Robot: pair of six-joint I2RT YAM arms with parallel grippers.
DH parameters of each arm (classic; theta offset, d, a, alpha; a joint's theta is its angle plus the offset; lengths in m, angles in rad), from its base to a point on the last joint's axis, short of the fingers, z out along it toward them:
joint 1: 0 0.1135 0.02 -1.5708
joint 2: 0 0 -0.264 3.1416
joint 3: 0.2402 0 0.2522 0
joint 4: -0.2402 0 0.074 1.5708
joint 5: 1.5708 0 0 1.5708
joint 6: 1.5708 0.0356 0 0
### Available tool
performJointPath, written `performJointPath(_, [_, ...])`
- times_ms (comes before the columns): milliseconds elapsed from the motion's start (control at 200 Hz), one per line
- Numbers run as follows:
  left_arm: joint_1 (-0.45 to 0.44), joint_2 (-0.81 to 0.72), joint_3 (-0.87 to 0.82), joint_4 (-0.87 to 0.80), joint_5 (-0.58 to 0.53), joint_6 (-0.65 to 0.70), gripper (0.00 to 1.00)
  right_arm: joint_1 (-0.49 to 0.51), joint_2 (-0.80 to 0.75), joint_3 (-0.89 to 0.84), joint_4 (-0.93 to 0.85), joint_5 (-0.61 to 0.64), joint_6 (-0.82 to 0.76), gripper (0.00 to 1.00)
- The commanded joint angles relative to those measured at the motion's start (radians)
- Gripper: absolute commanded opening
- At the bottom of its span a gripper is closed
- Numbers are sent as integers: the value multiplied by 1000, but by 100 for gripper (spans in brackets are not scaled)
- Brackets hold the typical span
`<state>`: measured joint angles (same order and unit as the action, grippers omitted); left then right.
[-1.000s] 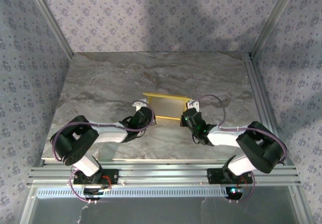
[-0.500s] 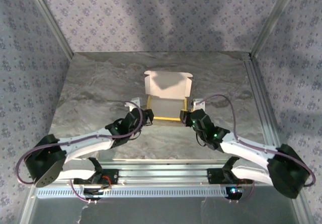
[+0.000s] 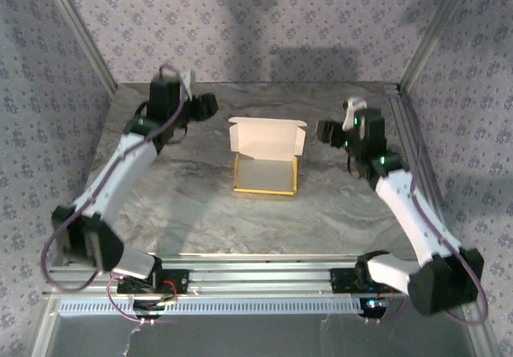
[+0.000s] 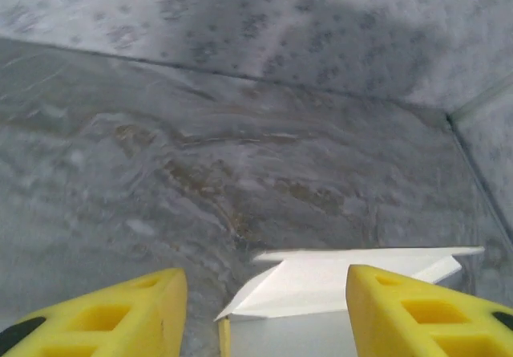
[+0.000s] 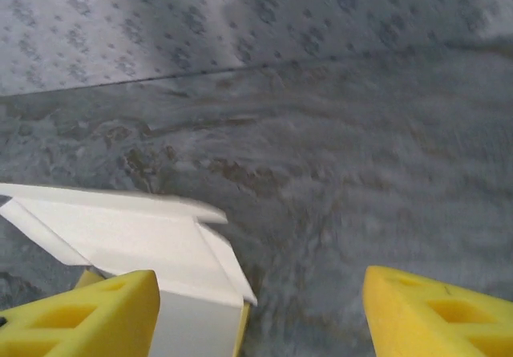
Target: Fold the paper box
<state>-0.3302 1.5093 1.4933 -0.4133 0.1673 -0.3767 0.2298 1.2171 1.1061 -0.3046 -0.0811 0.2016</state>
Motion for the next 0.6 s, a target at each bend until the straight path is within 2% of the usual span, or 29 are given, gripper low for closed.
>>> performJointPath(0, [44, 207, 230, -385, 242, 308, 55, -24, 200, 225, -360, -228, -309, 65])
performJointPath(140, [48, 417, 450, -536, 346, 420, 55, 1, 426, 438, -553, -228, -418, 64])
performJointPath(275, [9, 443, 429, -537, 331, 525, 57, 34, 520, 472, -568, -154, -468, 65])
performJointPath(390, [-3, 414, 359, -463, 331, 569, 59, 38, 567, 483, -545, -114, -497, 65])
performJointPath(485, [-4, 441, 386, -469, 318, 592, 60, 42, 600, 522, -548, -134, -523, 65])
performJointPath(595, [-7, 472, 437, -503, 265, 606, 59, 54, 621, 569, -575, -72, -528, 63])
